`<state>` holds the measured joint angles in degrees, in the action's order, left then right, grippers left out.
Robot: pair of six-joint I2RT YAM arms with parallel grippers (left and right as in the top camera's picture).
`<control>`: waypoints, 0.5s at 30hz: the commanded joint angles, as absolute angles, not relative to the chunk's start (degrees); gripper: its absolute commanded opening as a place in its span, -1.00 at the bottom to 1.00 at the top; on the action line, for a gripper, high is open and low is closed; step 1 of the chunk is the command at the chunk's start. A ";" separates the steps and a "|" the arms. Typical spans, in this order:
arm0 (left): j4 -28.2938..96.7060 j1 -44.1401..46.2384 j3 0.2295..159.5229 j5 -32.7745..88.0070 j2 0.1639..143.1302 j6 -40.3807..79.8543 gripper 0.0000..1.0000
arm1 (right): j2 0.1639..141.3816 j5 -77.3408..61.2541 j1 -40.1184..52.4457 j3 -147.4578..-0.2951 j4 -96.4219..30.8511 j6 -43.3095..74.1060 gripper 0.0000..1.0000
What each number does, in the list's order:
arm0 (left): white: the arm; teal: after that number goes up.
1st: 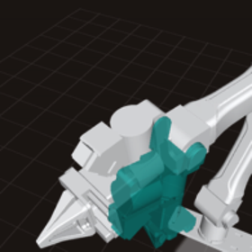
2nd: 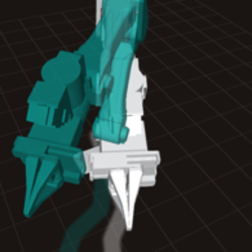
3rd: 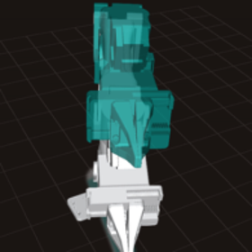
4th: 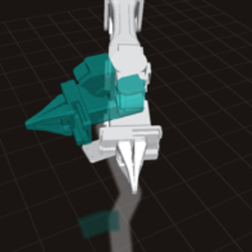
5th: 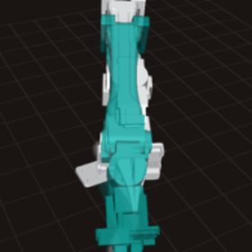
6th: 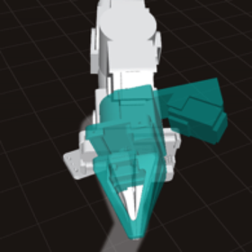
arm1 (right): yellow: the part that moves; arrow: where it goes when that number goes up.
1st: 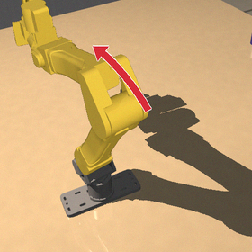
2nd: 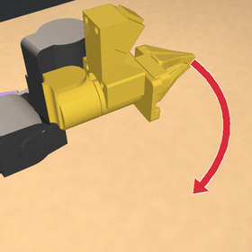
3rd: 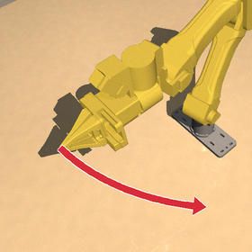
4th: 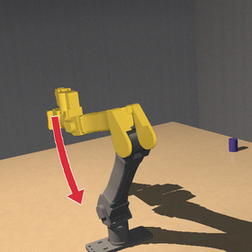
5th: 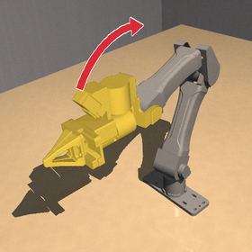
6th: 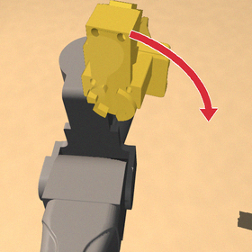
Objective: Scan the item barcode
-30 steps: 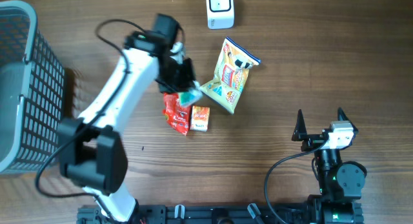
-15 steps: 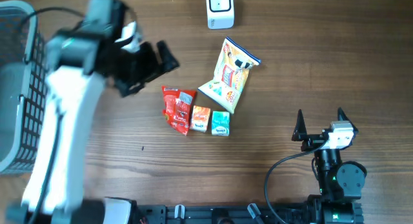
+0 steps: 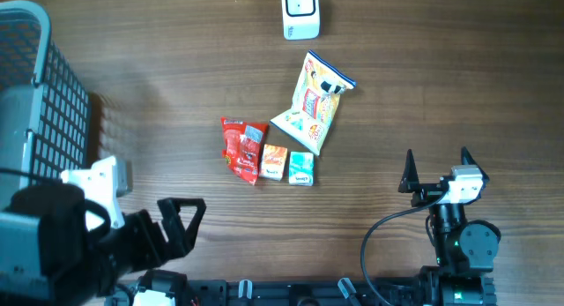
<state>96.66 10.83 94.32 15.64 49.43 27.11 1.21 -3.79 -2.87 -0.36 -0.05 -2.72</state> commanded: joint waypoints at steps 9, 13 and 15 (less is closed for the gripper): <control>96.27 11.42 93.73 13.80 47.90 27.40 1.00 | 0.80 -3.40 -2.70 -0.30 0.05 -2.98 0.99; 89.91 9.06 88.62 11.16 42.30 19.38 1.00 | 0.80 -3.40 -2.70 -0.30 0.05 -2.98 0.99; 79.24 6.17 79.33 16.86 35.16 6.50 1.00 | 0.80 -3.40 -2.70 -0.30 0.05 -3.01 1.00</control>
<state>86.02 8.67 86.56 12.51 41.17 20.56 1.21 -3.79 -2.87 -0.36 -0.05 -2.72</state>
